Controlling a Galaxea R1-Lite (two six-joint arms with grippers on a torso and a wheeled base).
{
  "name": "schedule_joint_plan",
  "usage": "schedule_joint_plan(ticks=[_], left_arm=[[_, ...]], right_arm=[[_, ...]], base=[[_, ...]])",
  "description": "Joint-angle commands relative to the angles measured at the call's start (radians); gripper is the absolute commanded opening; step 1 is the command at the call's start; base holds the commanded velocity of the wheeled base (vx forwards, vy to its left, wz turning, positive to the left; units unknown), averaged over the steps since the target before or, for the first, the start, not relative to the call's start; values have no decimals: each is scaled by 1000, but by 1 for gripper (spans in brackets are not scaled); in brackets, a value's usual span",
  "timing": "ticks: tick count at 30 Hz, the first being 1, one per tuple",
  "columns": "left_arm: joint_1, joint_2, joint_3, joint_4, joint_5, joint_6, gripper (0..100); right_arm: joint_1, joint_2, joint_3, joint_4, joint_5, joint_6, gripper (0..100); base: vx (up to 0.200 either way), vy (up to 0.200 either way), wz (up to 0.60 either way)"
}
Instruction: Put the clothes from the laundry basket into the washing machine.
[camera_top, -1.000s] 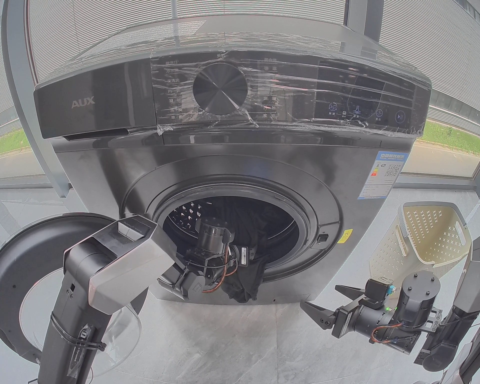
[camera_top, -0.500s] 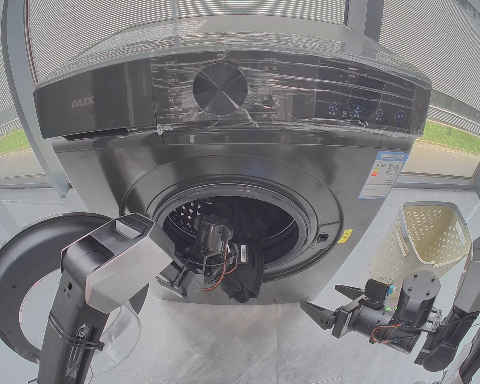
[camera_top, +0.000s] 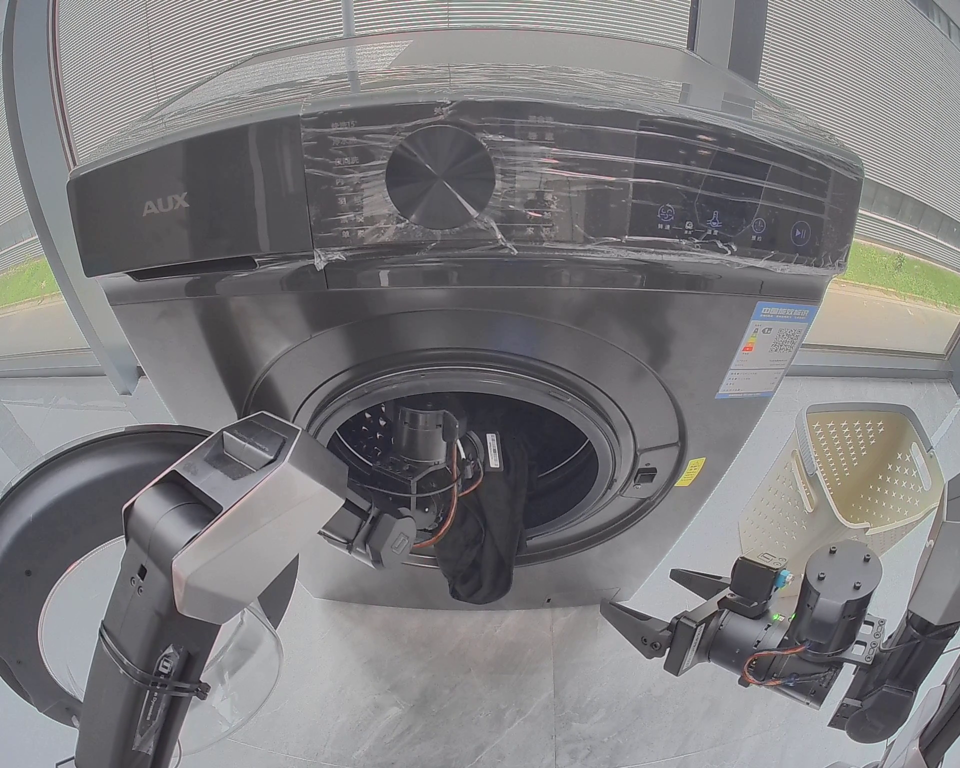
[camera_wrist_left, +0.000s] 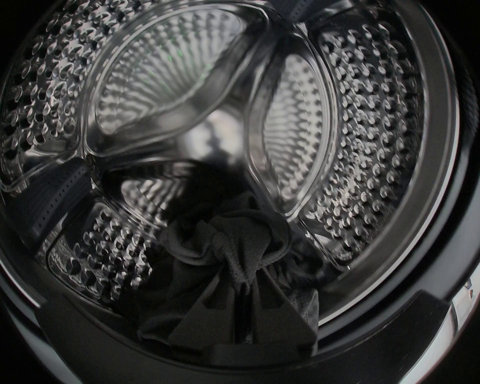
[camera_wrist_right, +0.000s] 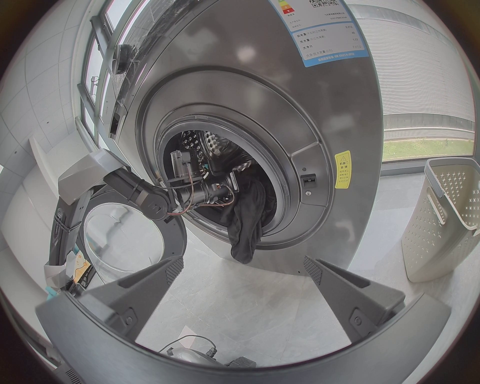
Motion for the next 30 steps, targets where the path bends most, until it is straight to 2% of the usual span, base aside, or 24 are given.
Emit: schedule_joint_plan(ticks=[1, 9, 10, 14, 15, 16, 23, 30], left_arm=[[16, 26, -60, -12, 15, -4, 0], [20, 42, -63, -29, 22, -4, 0], [20, 40, -63, -29, 22, -4, 100], [17, 34, -61, -24, 22, -11, 100], [11, 22, -44, -7, 22, -30, 100], [9, 6, -20, 3, 22, -31, 100], [-17, -81, 191, 40, -51, -34, 100], [-24, -90, 267, 49, -68, -27, 100]], right_arm=[[0, 0, 0, -10, 0, 0, 100], [0, 2, -2, -10, 0, 0, 100], [0, 3, -2, -10, 0, 0, 100], [0, 3, 0, -10, 0, 0, 100], [0, 3, 0, -10, 0, 0, 100], [0, 3, 0, -10, -1, 0, 100], [0, 5, 0, -10, -1, 0, 100], [0, 3, 0, -10, -1, 0, 100]], base=[[0, 0, 0], [0, 0, 0], [0, 0, 0], [0, 0, 0], [0, 0, 0], [0, 0, 0], [0, 0, 0], [0, 0, 0]])
